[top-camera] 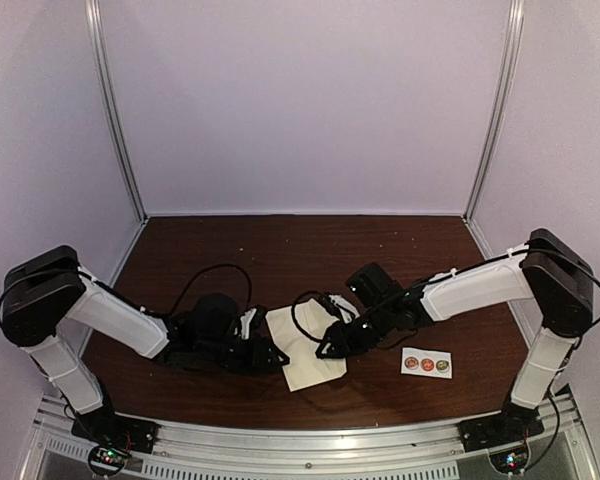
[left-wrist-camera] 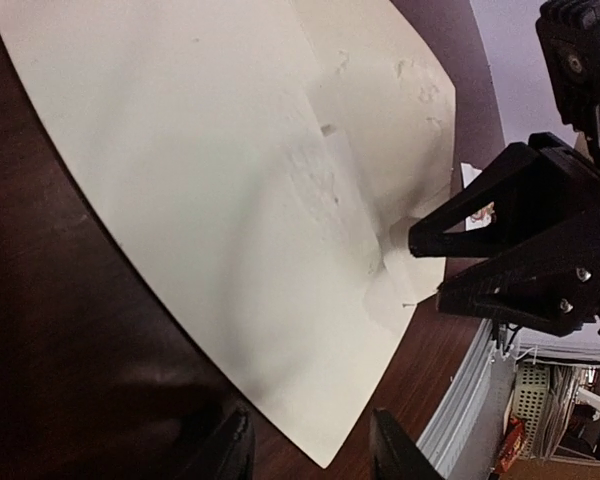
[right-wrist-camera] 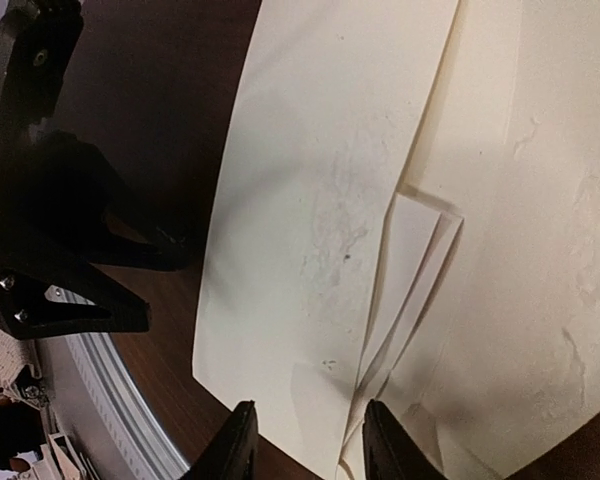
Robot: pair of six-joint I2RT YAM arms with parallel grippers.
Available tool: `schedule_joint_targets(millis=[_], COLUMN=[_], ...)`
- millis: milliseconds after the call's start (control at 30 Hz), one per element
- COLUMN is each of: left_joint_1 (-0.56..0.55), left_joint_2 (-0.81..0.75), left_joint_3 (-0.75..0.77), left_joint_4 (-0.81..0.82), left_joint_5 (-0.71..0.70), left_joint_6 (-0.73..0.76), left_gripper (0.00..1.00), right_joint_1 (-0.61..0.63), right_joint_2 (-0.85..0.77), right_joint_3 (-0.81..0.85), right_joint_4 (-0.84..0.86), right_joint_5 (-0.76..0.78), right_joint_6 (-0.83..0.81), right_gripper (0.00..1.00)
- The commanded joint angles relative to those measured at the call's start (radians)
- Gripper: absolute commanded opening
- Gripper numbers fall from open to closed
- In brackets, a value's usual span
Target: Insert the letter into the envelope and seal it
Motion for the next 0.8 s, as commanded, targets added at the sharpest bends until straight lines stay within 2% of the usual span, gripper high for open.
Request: schedule_joint_targets(millis=[0,767], left_joint_1=[0.021,0.044], left_joint_2=[-0.048,0.066], left_joint_3=[-0.004,0.047], left_joint_4=[-0.023,-0.015], left_joint_5=[-0.030,-0.017], left_joint_6=[0.028,0.069], left_gripper=[0.41,0.41], right_joint_1=[-0.031,-0.037], right_joint_2=[-0.054,0.108], right_joint_3=[0.023,0.111], right_joint_4=[-0.028,0.000], right_joint_5=[0.038,0.033], right_joint_6=[-0.025,-0.034], right_gripper=[0.38,0.39])
